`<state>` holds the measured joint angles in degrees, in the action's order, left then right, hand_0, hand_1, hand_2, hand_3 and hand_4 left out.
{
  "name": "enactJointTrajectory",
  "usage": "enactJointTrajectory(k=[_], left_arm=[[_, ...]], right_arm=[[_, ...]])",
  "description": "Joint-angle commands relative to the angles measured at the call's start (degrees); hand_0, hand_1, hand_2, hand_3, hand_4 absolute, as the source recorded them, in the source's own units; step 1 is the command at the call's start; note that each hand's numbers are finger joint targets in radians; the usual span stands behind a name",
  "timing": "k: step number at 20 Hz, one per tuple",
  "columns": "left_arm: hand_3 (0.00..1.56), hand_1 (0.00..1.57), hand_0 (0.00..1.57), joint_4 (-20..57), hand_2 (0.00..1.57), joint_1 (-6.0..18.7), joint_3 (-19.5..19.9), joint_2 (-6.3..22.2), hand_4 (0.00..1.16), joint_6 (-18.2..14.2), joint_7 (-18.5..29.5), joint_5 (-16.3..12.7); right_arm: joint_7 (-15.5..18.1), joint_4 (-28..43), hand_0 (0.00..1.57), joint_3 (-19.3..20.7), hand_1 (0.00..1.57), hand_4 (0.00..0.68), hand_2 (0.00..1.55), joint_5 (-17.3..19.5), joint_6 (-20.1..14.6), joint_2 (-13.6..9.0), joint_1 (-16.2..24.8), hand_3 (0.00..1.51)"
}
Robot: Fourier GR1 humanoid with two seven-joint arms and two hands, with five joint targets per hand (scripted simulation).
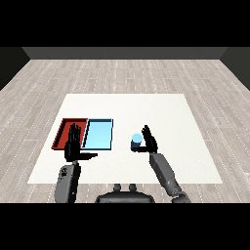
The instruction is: Pick the blue can and put it in the blue box
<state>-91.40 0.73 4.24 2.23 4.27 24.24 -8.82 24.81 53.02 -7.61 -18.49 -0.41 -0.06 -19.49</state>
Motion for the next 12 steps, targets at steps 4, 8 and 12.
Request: enactJointTrajectory(k=[4, 8, 12], left_arm=[[0.0, 0.0, 0.0, -0.67, 0.0, 0.39, 1.5, 1.27, 0.0, 0.95, -1.87, -1.86], [0.0, 0.0, 0.0, -1.39, 0.0, -2.88, 0.12, 0.67, 0.0, 1.37, 0.04, -0.52], [0.0, 0.0, 0.0, 4.65, 0.0, -0.47, 1.72, 0.93, 0.0, 2.49, 4.52, -0.62]], right_arm=[[-0.19, -5.6, 0.0, 0.19, 0.0, 0.0, 0.0, -2.52, 1.01, 0.06, -6.2, 0.0], [6.42, -11.22, 0.0, -6.76, 0.0, 0.0, 0.0, -6.15, -2.28, 0.06, -6.29, 0.0], [3.92, -8.39, 0.0, -1.22, 0.0, 0.0, 0.0, -1.94, 0.91, -0.18, -4.85, 0.0]])
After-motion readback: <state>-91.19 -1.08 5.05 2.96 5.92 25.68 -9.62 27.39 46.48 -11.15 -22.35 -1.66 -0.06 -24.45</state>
